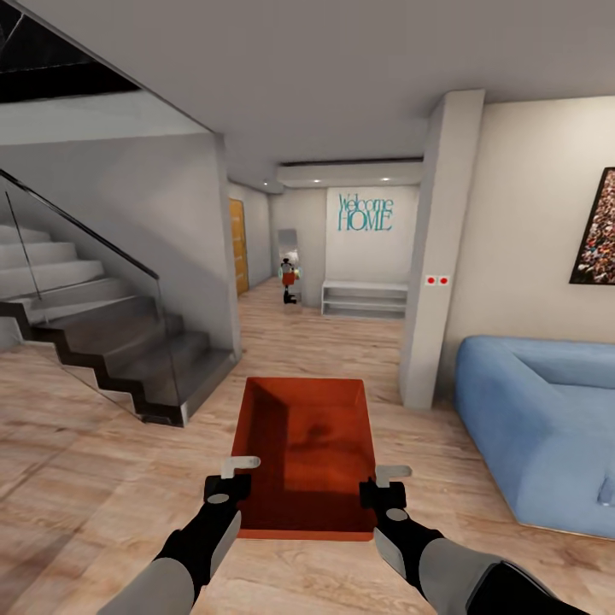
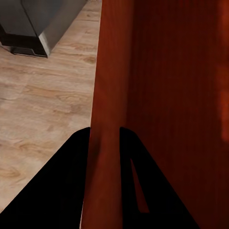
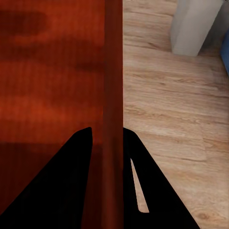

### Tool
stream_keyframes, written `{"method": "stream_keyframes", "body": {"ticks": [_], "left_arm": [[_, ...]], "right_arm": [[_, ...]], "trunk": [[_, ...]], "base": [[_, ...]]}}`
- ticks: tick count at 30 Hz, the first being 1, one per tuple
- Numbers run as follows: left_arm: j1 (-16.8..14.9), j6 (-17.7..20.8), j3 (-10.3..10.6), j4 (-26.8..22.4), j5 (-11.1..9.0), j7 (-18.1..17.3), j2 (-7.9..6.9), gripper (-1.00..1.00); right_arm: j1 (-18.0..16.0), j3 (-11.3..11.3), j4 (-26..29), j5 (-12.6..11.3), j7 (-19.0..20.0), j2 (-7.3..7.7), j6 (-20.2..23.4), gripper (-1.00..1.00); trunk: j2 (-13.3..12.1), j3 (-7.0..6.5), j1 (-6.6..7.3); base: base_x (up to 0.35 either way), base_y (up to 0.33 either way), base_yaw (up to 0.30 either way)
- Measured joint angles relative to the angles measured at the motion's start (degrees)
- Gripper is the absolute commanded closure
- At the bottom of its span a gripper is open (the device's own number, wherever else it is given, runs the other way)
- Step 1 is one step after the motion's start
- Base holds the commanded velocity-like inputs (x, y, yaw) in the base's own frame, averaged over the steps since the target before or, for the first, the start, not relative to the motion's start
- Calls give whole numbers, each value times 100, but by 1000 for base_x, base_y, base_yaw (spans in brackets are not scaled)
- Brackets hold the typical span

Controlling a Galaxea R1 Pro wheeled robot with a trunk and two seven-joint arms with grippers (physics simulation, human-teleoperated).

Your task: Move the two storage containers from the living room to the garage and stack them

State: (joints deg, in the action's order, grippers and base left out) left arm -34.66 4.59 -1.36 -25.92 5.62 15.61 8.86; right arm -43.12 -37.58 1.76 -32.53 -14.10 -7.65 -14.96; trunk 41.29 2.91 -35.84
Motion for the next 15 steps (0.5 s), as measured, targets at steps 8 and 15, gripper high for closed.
{"method": "stream_keyframes", "body": {"ticks": [8,15], "left_arm": [[0,0,5,1,-10,3,-2,100],[0,0,5,2,-10,2,-2,100]], "right_arm": [[0,-4,3,-2,-1,0,6,100],[0,0,3,4,-1,0,6,100]], "trunk": [[0,0,0],[0,0,0]], "base": [[321,0,0],[321,0,0]]}}
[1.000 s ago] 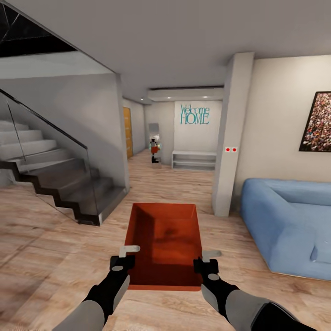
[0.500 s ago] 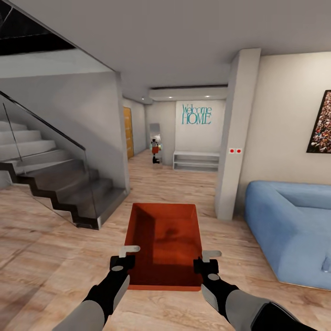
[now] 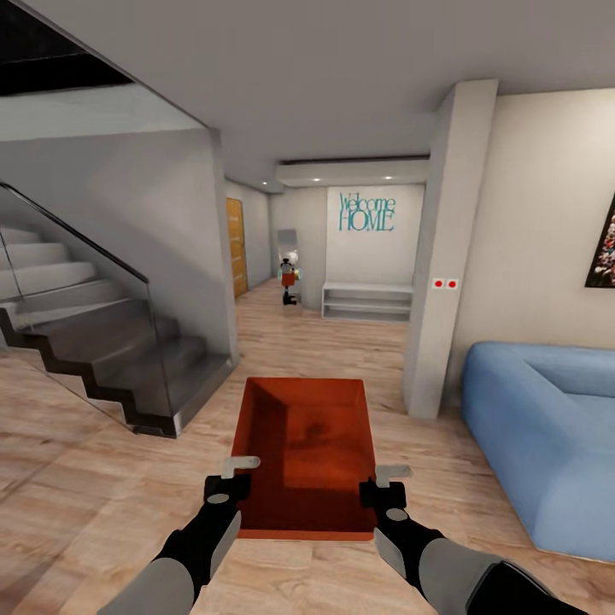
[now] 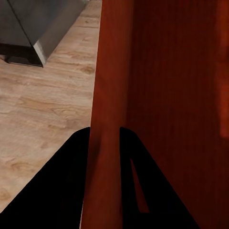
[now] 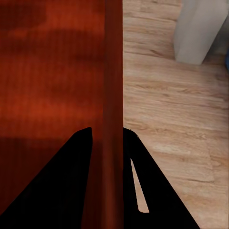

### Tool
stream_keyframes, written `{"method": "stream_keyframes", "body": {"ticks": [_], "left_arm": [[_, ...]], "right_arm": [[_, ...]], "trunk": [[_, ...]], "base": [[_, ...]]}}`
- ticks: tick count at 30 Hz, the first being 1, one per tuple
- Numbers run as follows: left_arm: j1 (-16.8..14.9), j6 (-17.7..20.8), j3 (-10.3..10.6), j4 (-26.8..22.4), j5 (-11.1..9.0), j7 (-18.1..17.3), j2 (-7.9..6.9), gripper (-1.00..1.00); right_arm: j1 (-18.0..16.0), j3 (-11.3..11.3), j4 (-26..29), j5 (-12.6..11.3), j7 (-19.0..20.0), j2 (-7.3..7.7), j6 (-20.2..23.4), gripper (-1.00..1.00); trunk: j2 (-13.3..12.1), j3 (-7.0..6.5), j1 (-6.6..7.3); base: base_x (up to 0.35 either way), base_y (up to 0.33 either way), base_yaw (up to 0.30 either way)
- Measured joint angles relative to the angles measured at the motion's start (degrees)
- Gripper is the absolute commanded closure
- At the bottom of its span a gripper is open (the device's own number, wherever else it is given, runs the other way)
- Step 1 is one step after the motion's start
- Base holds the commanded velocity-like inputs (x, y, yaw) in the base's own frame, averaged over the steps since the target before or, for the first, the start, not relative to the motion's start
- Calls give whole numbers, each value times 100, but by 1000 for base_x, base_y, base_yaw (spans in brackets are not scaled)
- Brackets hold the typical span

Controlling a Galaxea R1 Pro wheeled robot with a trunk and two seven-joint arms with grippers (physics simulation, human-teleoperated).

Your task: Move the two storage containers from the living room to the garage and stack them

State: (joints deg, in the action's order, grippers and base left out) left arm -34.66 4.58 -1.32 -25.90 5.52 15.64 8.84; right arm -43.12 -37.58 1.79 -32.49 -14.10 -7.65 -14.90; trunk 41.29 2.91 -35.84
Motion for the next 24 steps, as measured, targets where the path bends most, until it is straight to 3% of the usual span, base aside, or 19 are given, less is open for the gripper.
{"method": "stream_keyframes", "body": {"ticks": [24], "left_arm": [[0,1,5,-1,-4,3,0,100]], "right_arm": [[0,-6,0,-7,0,0,-1,100]], "trunk": [[0,0,0]], "base": [[321,0,0]]}}
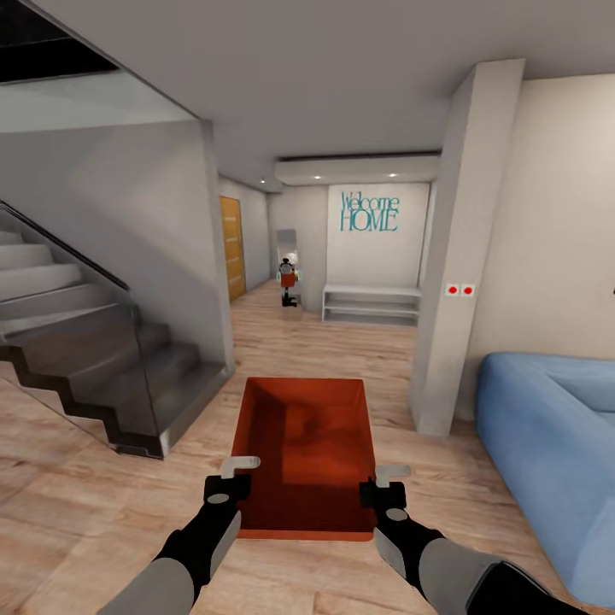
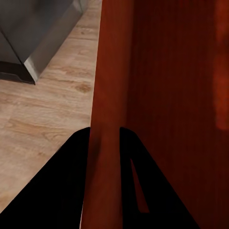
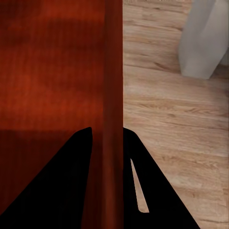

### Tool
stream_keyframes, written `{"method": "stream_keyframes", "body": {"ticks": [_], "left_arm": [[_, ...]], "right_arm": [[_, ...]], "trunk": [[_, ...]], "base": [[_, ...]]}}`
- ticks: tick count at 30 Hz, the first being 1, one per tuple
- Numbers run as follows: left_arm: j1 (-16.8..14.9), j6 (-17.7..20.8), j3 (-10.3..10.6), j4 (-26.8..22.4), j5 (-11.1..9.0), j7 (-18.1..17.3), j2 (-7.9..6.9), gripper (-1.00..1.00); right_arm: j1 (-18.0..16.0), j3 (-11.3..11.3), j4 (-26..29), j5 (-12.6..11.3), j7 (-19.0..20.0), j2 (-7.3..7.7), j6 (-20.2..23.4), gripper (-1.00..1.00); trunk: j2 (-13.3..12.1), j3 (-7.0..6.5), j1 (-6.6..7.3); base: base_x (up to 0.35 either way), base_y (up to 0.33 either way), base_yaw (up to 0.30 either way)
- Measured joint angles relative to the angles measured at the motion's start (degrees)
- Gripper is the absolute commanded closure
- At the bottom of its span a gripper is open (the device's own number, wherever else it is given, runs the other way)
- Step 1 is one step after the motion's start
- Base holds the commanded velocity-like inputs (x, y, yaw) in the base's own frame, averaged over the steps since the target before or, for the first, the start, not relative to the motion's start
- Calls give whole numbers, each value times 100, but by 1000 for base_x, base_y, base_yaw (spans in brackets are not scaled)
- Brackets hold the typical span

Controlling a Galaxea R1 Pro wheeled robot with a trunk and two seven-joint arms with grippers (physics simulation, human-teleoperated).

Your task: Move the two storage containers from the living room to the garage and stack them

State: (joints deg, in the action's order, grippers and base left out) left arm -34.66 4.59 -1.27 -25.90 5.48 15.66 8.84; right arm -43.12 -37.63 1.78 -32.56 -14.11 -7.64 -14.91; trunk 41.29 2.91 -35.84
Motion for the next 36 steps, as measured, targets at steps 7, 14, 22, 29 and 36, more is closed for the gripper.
{"method": "stream_keyframes", "body": {"ticks": [7,14,22,29,36], "left_arm": [[0,0,0,0,-1,0,0,100],[0,0,-2,0,2,-2,0,100],[0,0,-7,0,6,-4,0,100],[0,0,-7,0,7,-5,0,100],[0,0,-5,0,4,-4,0,100]], "right_arm": [[0,2,0,3,0,0,1,100],[0,2,0,2,0,0,1,100],[0,1,0,1,1,0,1,100],[0,1,0,1,1,0,1,100],[0,1,0,1,1,0,0,100]], "trunk": [[0,0,0],[0,0,0],[0,0,0],[0,0,0],[0,0,0]], "base": [[321,0,0],[321,0,0],[321,0,0],[321,0,0],[321,0,0]]}}
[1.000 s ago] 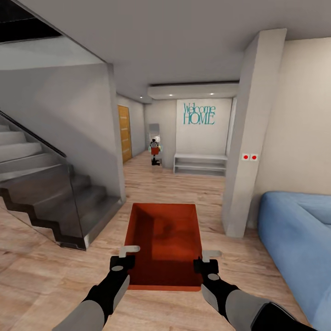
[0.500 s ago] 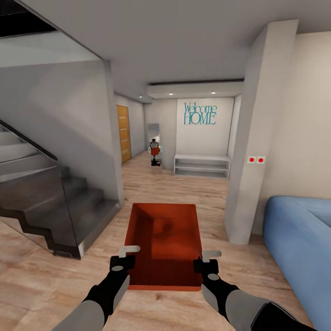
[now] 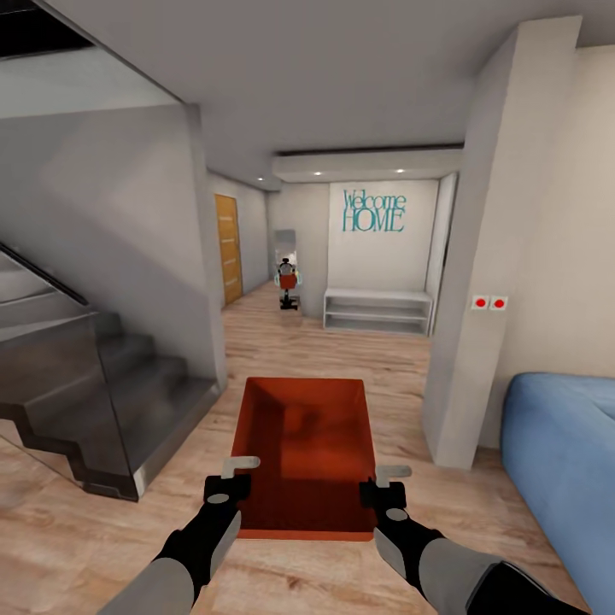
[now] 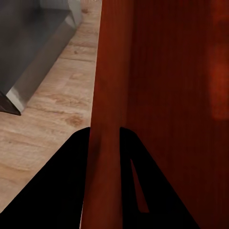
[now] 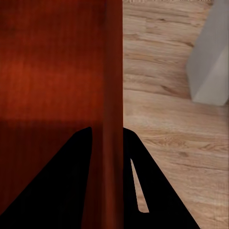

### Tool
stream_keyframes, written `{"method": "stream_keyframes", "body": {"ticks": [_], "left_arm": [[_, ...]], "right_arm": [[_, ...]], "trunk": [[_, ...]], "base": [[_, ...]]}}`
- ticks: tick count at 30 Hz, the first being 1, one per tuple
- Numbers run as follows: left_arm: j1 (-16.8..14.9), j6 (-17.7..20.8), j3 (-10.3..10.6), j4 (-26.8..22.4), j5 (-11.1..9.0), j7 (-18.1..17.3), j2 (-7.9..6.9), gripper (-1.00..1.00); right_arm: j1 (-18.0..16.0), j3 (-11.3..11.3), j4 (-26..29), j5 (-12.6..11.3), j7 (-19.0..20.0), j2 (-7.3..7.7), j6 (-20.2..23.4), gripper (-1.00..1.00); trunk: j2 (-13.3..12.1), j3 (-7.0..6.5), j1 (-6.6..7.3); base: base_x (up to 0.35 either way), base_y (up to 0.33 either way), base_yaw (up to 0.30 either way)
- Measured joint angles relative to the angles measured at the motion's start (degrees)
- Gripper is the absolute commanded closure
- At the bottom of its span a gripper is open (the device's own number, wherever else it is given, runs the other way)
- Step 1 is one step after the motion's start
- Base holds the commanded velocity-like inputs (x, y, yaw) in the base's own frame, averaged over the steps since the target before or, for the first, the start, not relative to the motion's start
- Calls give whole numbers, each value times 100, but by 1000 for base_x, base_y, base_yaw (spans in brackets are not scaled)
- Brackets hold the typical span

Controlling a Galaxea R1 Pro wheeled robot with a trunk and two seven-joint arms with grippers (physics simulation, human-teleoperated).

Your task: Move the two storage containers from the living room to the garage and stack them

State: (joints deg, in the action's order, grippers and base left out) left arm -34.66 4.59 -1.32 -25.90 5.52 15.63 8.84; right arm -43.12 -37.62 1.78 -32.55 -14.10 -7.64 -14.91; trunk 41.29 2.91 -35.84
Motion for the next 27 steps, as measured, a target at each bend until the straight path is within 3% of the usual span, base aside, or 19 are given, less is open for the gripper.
{"method": "stream_keyframes", "body": {"ticks": [27], "left_arm": [[0,0,0,0,-1,-1,0,100]], "right_arm": [[0,4,2,6,1,2,2,100]], "trunk": [[0,0,0]], "base": [[321,0,0]]}}
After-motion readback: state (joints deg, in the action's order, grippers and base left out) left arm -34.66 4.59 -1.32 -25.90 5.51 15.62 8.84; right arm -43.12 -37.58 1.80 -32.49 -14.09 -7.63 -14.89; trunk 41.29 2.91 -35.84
